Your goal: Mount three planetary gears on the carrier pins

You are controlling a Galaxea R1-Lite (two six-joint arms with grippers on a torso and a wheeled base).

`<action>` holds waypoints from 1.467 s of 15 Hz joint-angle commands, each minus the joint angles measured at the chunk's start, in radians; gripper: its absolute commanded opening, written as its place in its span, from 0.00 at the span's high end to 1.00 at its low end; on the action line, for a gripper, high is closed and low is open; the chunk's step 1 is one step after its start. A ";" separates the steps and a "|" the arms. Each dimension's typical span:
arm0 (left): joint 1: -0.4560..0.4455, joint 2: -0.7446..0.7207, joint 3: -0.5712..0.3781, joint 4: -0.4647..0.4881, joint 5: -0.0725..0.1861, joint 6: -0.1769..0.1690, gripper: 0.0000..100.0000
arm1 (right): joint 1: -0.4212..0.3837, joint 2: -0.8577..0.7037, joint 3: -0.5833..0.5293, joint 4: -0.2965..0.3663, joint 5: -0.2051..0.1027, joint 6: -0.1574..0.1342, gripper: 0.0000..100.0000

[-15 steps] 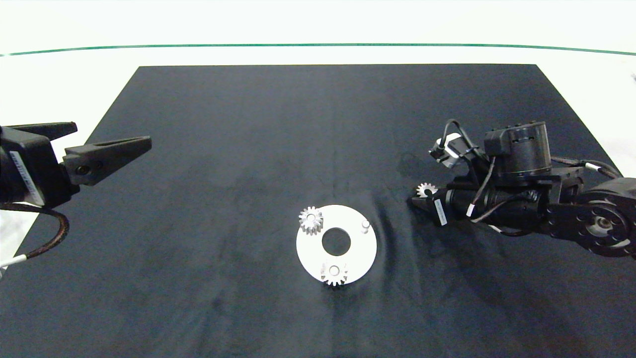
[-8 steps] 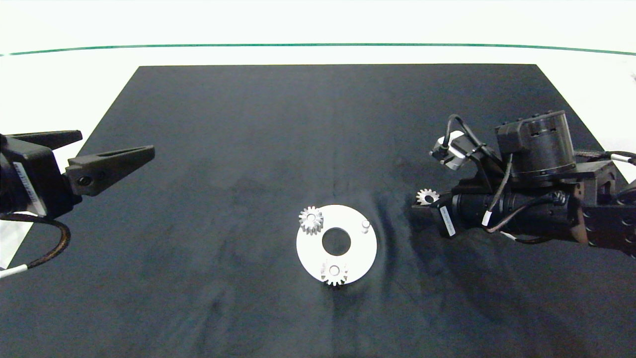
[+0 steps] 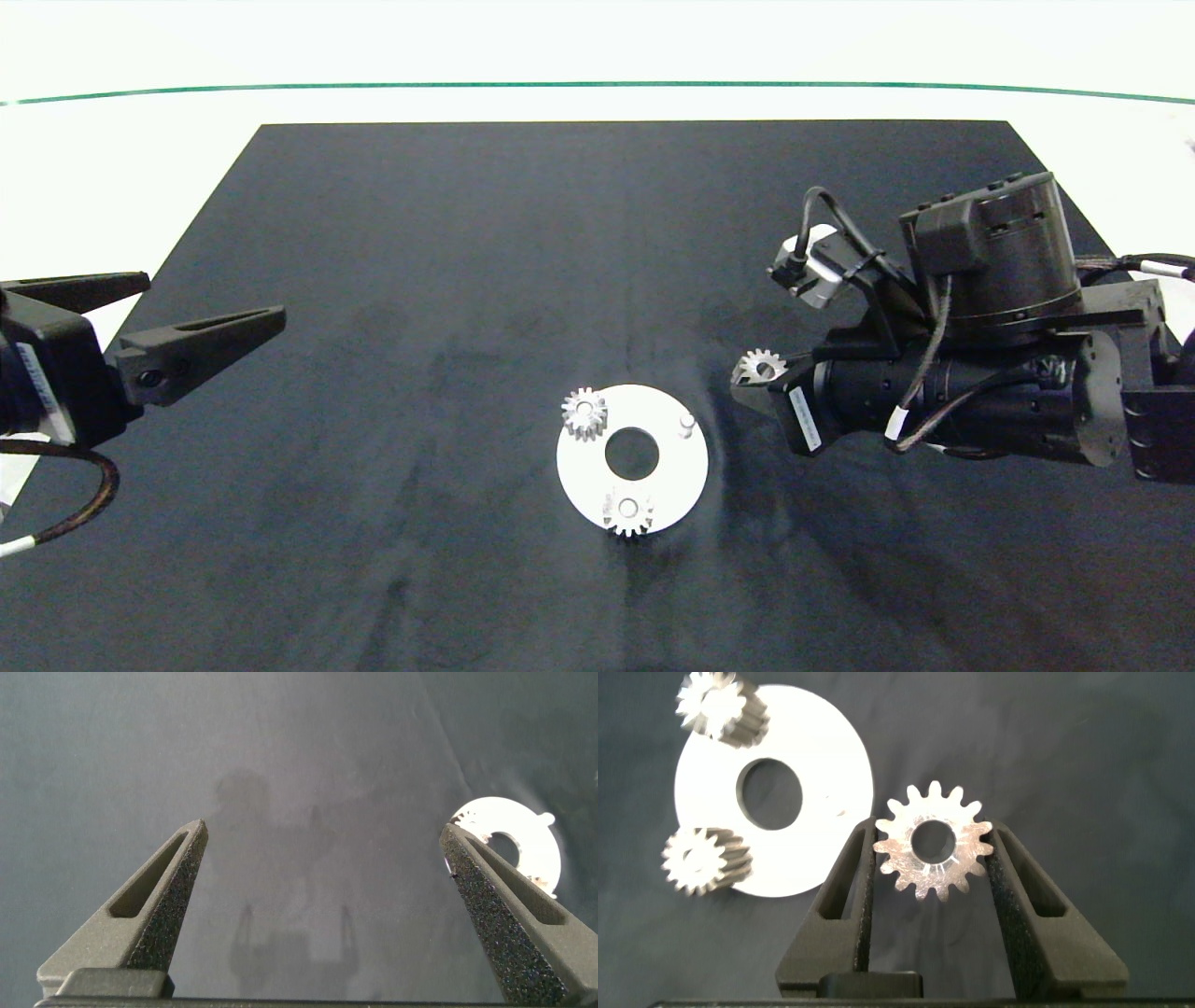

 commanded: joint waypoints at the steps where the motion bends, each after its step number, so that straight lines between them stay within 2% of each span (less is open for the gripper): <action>1: 0.000 -0.005 -0.003 0.000 -0.001 0.001 0.00 | 0.027 0.029 -0.018 0.004 -0.003 0.001 0.81; 11: -0.001 -0.007 -0.009 0.000 -0.001 0.002 0.00 | 0.090 0.118 -0.058 0.008 -0.040 -0.001 0.81; 18: -0.001 -0.005 -0.006 0.000 -0.001 0.004 0.00 | 0.092 0.152 -0.064 0.018 -0.046 -0.004 0.81; 22: -0.001 -0.005 -0.004 0.000 -0.003 0.004 0.00 | 0.099 0.178 -0.108 0.023 -0.049 -0.004 0.81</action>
